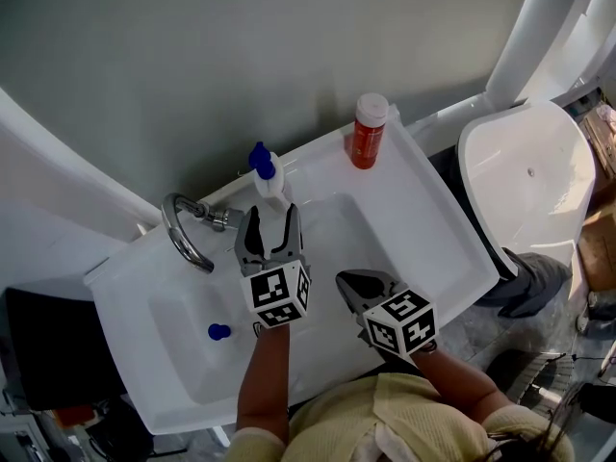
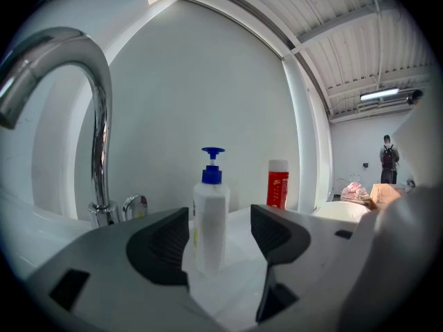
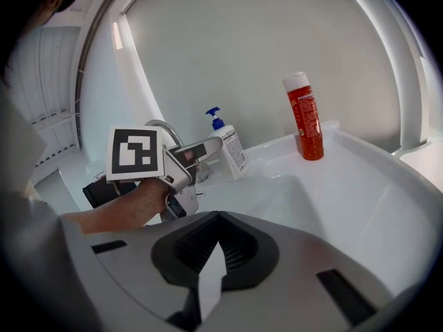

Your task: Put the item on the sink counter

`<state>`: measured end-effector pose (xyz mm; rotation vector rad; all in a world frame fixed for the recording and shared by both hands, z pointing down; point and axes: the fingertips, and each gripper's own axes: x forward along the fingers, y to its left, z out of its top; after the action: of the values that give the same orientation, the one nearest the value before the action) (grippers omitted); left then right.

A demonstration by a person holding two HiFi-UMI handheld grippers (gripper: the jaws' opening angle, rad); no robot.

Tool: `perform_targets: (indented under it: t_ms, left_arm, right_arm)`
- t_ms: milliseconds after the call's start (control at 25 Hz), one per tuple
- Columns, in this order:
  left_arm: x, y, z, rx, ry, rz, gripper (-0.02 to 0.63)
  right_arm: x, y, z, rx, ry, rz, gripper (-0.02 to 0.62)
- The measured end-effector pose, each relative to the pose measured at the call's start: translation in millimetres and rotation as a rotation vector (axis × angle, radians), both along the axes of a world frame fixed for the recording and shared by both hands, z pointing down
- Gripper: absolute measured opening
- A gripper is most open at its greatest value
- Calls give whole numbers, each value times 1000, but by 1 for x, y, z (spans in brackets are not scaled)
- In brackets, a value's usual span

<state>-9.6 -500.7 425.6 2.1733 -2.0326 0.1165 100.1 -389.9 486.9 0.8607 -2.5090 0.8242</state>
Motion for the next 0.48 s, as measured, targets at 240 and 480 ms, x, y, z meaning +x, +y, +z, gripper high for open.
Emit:
perform_targets:
  t_ms: [240,480]
  left_arm:
    - [12,21,-7,13,16,39,299]
    - [14,45,-2,-9,65,58,291]
  right_arm:
    - [0,3,-6,16,3,18,21]
    - [-2,8,-11,31,2,21,21]
